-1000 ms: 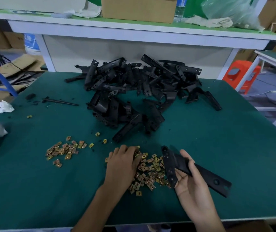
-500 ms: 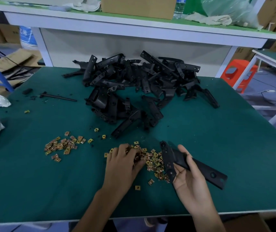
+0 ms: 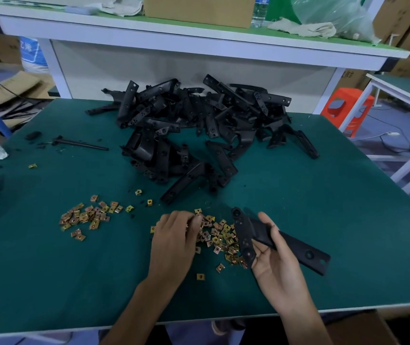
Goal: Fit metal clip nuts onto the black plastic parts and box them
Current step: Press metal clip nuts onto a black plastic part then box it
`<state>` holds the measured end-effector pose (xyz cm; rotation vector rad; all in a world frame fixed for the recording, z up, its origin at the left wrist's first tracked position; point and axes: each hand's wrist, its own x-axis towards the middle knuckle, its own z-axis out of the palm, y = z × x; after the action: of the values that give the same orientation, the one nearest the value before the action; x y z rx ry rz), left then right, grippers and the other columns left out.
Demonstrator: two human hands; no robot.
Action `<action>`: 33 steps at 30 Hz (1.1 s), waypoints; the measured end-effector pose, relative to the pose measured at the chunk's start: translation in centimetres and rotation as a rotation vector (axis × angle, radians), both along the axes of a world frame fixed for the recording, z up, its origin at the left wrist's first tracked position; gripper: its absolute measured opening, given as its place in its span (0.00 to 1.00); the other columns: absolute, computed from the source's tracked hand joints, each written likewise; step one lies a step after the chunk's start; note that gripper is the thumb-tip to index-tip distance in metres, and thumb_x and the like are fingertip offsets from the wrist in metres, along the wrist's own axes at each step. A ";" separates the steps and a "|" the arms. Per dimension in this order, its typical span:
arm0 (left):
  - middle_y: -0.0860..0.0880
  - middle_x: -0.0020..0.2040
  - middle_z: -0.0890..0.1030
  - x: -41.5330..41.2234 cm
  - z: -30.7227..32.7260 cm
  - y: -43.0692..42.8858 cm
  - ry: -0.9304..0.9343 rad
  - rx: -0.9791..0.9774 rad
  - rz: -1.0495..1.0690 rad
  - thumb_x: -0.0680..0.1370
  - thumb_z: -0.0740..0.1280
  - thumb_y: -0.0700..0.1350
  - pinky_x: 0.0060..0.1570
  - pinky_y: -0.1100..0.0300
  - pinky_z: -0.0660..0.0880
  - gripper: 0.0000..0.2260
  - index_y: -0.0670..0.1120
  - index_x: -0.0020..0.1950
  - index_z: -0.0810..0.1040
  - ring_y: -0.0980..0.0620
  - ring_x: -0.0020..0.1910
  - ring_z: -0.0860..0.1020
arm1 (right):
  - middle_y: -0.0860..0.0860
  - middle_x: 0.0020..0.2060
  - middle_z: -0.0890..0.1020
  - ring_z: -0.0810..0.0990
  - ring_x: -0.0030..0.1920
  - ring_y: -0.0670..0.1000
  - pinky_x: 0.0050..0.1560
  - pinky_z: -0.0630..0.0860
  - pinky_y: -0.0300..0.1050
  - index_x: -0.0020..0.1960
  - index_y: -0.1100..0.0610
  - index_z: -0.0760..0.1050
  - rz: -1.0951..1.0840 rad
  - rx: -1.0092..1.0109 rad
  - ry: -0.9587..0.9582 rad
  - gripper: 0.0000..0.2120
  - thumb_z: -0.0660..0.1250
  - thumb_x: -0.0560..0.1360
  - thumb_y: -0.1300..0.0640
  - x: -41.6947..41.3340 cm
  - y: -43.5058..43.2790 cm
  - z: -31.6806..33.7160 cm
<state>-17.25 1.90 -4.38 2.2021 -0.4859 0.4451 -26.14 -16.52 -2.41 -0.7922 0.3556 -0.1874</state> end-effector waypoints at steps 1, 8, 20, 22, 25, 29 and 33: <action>0.57 0.42 0.76 -0.1 0.1 0.1 0.019 -0.035 -0.004 0.83 0.52 0.62 0.43 0.65 0.62 0.21 0.49 0.47 0.76 0.55 0.43 0.70 | 0.61 0.62 0.82 0.84 0.58 0.55 0.51 0.82 0.45 0.67 0.49 0.80 0.000 -0.004 -0.001 0.18 0.62 0.80 0.47 0.0 0.0 0.0; 0.59 0.35 0.75 -0.1 0.1 0.7 0.169 -0.178 0.008 0.78 0.61 0.65 0.35 0.65 0.66 0.14 0.59 0.39 0.68 0.59 0.39 0.74 | 0.61 0.65 0.81 0.82 0.63 0.57 0.54 0.82 0.46 0.68 0.50 0.79 0.007 0.065 -0.013 0.18 0.61 0.82 0.48 0.4 0.3 0.2; 0.55 0.39 0.84 -0.2 0.5 0.9 0.394 -0.542 -0.016 0.81 0.59 0.60 0.35 0.67 0.75 0.09 0.62 0.52 0.78 0.59 0.35 0.79 | 0.60 0.65 0.80 0.82 0.63 0.56 0.54 0.82 0.47 0.67 0.52 0.80 0.102 0.166 -0.044 0.17 0.61 0.82 0.49 2.0 1.9 0.4; 0.57 0.41 0.83 -0.1 0.3 1.0 0.389 -0.520 -0.019 0.81 0.58 0.61 0.36 0.68 0.74 0.11 0.62 0.52 0.79 0.60 0.37 0.79 | 0.60 0.66 0.80 0.81 0.64 0.57 0.55 0.82 0.48 0.68 0.52 0.79 0.107 0.165 -0.042 0.17 0.61 0.82 0.49 1.9 1.9 0.3; 0.58 0.44 0.83 0.0 0.0 1.1 0.412 -0.498 -0.030 0.81 0.63 0.56 0.40 0.68 0.75 0.06 0.62 0.53 0.79 0.60 0.43 0.81 | 0.60 0.66 0.80 0.81 0.64 0.57 0.56 0.82 0.48 0.68 0.52 0.79 0.105 0.163 -0.040 0.18 0.62 0.82 0.49 2.0 1.9 0.3; 0.60 0.46 0.80 -0.8 0.9 1.0 0.285 -0.371 0.018 0.81 0.67 0.49 0.43 0.67 0.74 0.05 0.61 0.51 0.79 0.58 0.46 0.79 | 0.59 0.66 0.80 0.81 0.65 0.56 0.54 0.81 0.47 0.67 0.53 0.80 0.088 0.204 -0.066 0.17 0.63 0.82 0.49 1.9 1.8 0.3; 0.66 0.45 0.78 -3.2 1.1 2.8 0.126 0.028 -0.181 0.77 0.65 0.56 0.51 0.63 0.68 0.06 0.58 0.51 0.80 0.65 0.49 0.73 | 0.58 0.66 0.81 0.82 0.64 0.55 0.53 0.81 0.46 0.67 0.53 0.80 0.098 0.220 -0.086 0.18 0.67 0.80 0.49 1.8 1.7 0.1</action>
<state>-20.46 4.70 -3.24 2.1736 -0.6193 0.2029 -24.33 -14.83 -2.36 -0.5810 0.2502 -0.0882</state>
